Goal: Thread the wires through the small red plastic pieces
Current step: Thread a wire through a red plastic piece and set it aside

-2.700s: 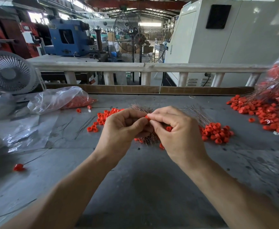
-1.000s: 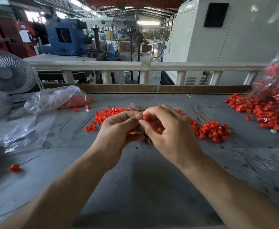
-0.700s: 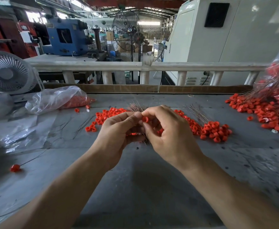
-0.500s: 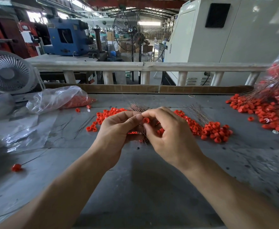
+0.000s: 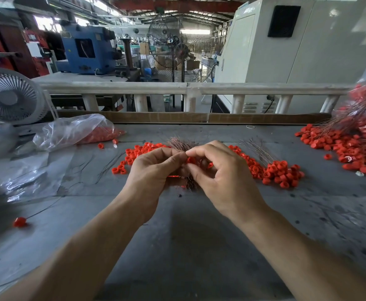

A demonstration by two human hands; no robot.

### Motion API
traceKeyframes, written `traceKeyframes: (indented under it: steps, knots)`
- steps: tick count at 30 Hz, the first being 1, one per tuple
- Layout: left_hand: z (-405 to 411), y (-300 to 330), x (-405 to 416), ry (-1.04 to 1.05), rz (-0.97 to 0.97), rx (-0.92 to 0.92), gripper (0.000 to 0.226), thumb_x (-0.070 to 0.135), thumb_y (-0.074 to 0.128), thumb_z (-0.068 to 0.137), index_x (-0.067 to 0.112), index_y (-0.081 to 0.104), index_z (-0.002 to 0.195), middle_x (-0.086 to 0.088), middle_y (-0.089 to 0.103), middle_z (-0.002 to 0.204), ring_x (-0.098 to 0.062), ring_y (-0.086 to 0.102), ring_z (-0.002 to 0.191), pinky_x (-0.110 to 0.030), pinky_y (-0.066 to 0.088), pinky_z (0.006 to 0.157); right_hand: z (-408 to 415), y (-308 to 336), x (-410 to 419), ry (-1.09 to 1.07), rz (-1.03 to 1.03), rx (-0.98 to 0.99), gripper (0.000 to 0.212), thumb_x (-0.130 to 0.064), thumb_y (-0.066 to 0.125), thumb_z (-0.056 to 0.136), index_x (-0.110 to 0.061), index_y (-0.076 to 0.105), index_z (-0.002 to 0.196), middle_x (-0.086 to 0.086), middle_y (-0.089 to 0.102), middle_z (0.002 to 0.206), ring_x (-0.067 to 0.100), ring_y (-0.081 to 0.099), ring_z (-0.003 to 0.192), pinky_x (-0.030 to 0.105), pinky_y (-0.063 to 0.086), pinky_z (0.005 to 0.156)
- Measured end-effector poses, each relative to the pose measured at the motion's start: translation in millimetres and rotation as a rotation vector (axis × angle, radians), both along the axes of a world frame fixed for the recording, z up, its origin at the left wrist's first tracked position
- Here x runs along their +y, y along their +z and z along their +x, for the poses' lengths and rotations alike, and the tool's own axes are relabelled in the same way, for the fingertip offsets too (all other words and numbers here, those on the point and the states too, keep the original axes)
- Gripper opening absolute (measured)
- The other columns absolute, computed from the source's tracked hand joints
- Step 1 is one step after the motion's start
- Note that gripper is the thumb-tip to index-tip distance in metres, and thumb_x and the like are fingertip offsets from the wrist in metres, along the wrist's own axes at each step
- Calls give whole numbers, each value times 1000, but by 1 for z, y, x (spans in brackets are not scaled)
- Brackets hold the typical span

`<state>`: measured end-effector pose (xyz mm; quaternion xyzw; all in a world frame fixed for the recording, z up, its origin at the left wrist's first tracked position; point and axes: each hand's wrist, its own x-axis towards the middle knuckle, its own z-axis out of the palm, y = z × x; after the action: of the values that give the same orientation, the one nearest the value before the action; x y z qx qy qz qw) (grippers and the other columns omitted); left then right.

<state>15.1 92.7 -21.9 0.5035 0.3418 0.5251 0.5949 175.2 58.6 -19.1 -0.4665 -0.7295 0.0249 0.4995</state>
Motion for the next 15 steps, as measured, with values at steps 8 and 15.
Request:
traceKeyframes:
  steps: [8,15]
  knots:
    - [-3,0,1,-24,18,42,29,25,74,79,2,73,97,-19,69,90,-31,63,86,-42,57,78,0,0,0,-8,5,14,16,-9,77,89,-13,76,105,-6,68,94,6,64,87,11,47,78]
    - [-1,-2,2,-8,15,90,14,14,68,91,1,71,95,-11,69,79,-17,65,70,-24,55,60,2,3,-1,17,1,-17,17,-2,74,90,-10,79,104,-2,71,95,5,65,90,10,45,84]
